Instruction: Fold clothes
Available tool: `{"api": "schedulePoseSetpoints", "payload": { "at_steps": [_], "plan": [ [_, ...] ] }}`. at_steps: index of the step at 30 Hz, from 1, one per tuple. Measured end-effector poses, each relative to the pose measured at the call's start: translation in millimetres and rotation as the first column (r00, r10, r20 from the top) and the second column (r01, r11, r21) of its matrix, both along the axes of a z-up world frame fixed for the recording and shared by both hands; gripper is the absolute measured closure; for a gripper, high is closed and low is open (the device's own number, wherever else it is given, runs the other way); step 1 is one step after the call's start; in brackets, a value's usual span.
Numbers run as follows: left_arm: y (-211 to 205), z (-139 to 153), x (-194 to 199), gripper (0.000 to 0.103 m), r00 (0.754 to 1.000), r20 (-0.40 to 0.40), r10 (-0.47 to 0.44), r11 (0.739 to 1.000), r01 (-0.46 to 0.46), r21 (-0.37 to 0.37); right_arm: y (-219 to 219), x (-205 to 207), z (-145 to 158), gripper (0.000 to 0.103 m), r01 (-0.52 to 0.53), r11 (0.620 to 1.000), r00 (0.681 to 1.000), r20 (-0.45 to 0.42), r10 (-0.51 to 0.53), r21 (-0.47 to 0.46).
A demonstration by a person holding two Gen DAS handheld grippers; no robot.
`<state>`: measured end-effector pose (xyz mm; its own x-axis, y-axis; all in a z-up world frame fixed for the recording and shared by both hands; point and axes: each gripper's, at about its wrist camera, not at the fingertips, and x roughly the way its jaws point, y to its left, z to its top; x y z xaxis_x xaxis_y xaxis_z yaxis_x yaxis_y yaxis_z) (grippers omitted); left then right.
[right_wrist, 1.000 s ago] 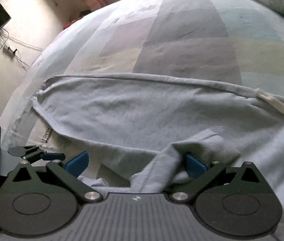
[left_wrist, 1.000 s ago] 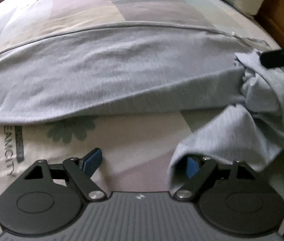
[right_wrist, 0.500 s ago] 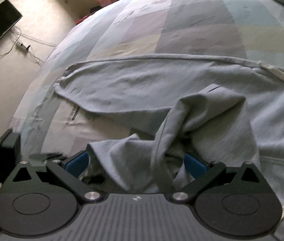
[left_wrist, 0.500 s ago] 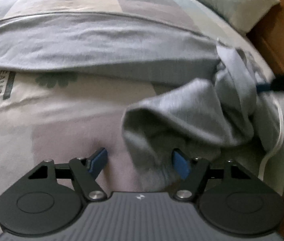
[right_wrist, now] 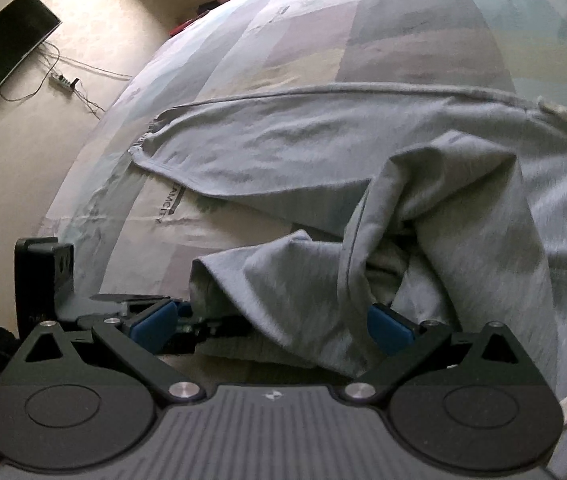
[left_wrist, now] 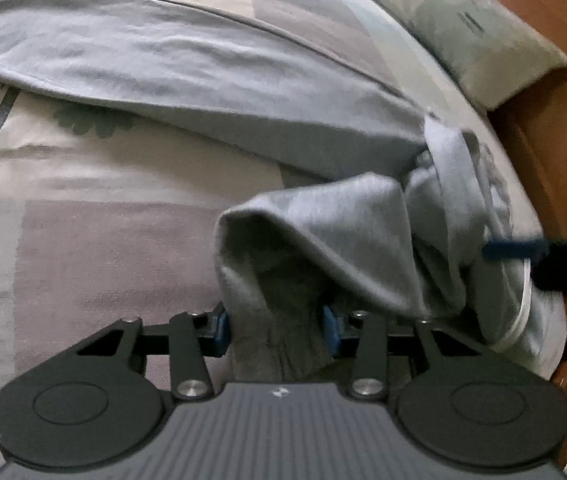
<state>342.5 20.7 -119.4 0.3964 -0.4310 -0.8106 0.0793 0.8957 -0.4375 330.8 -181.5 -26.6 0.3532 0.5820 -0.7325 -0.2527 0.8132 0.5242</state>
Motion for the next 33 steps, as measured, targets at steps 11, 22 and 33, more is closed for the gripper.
{"api": "schedulePoseSetpoints", "payload": {
  "at_steps": [11,22,33],
  "plan": [
    [10.1,24.8,-6.5,0.099,0.994,0.008,-0.111,0.968,0.106,0.229,3.1,-10.0,5.8,0.000,-0.032,0.994,0.999,0.007,0.033,-0.105],
    [95.8,49.9,-28.6,0.099,0.999,-0.038,-0.034,0.876,0.048,0.480,6.0,-28.5,4.0,0.000,-0.063,0.985,0.998,-0.021,0.060,-0.159],
    [194.8,58.8,-34.8,0.098,0.988,-0.068,0.140,0.708,-0.052,0.704,10.7,-31.5,4.2,0.000,-0.079,0.977,0.997,-0.027,0.075,-0.197]
  ]
}}
